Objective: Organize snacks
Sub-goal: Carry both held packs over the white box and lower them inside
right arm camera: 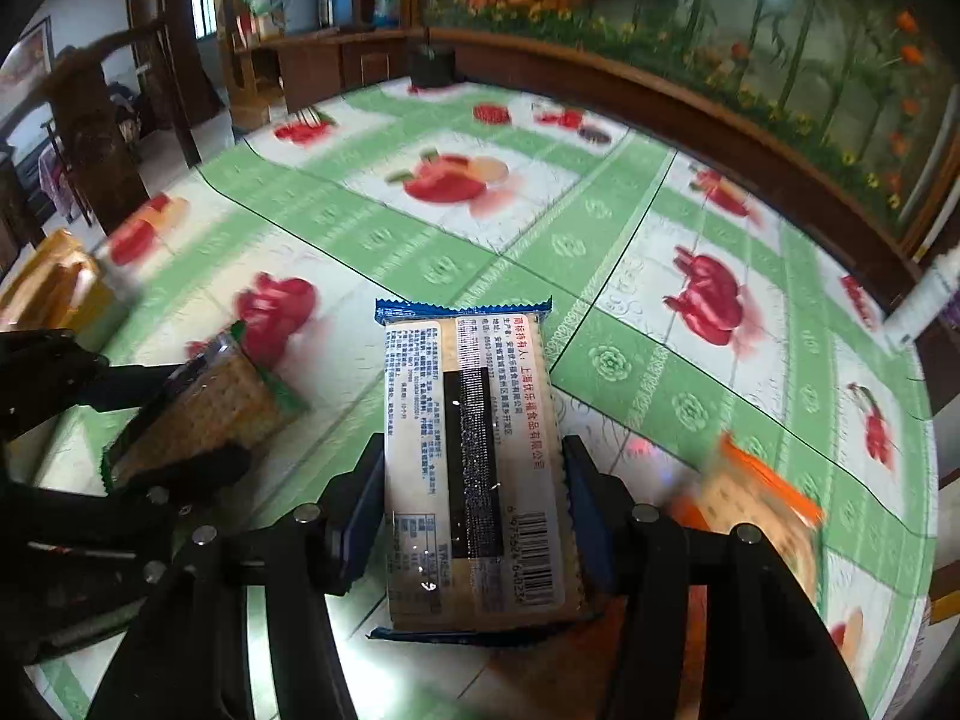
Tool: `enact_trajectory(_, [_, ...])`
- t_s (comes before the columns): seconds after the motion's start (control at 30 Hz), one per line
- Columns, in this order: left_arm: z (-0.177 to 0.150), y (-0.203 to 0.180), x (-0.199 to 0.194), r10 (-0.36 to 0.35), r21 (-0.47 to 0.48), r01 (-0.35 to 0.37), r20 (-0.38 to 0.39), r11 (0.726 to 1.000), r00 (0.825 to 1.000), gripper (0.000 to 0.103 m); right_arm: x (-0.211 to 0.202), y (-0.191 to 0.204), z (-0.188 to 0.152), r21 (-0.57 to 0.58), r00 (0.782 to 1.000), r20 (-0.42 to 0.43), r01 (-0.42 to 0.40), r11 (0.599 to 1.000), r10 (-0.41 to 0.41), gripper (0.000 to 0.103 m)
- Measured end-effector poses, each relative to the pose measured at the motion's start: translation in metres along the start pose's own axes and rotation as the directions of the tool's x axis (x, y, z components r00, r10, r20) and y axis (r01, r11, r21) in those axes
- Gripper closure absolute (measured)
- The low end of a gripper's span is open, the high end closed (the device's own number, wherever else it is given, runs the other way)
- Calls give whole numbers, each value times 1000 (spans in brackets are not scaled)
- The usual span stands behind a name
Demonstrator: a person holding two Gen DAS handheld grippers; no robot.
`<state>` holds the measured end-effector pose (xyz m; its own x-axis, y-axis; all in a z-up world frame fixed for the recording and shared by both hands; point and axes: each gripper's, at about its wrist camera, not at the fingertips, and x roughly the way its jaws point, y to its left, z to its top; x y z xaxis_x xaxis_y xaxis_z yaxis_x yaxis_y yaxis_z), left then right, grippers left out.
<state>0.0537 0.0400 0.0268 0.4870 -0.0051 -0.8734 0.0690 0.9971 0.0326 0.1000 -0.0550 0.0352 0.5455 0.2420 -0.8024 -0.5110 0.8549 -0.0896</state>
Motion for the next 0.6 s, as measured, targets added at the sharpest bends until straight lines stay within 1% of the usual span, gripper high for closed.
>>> enact_trajectory(0.1, [-14, 2, -22, -24, -17, 24, 39, 1000, 999, 53, -28, 11, -10, 5, 998, 57, 4, 1000, -4, 47])
enact_trajectory(0.2, [-25, 2, -39, -17, -23, 19, 83, 1000, 996, 53, -52, 22, -20, 6, 995, 101, 19, 1000, -19, 47])
enact_trajectory(0.3, [-37, 4, -57, -16, -35, 20, 128, 999, 992, 53, -70, 32, -30, 12, 991, 128, 34, 999, -36, 47])
enact_trajectory(0.4, [-48, 5, -73, 14, -34, -8, 179, 999, 984, 53, -85, 38, -40, 43, 988, 152, 26, 999, -33, 47])
enact_trajectory(0.53, [-61, 8, -85, 7, -47, 3, 209, 999, 978, 53, -100, 47, -54, 71, 983, 179, 36, 997, -48, 47])
enact_trajectory(0.6, [-68, 9, -91, 16, -49, -5, 227, 999, 974, 53, -107, 52, -62, 88, 979, 198, 37, 995, -54, 47])
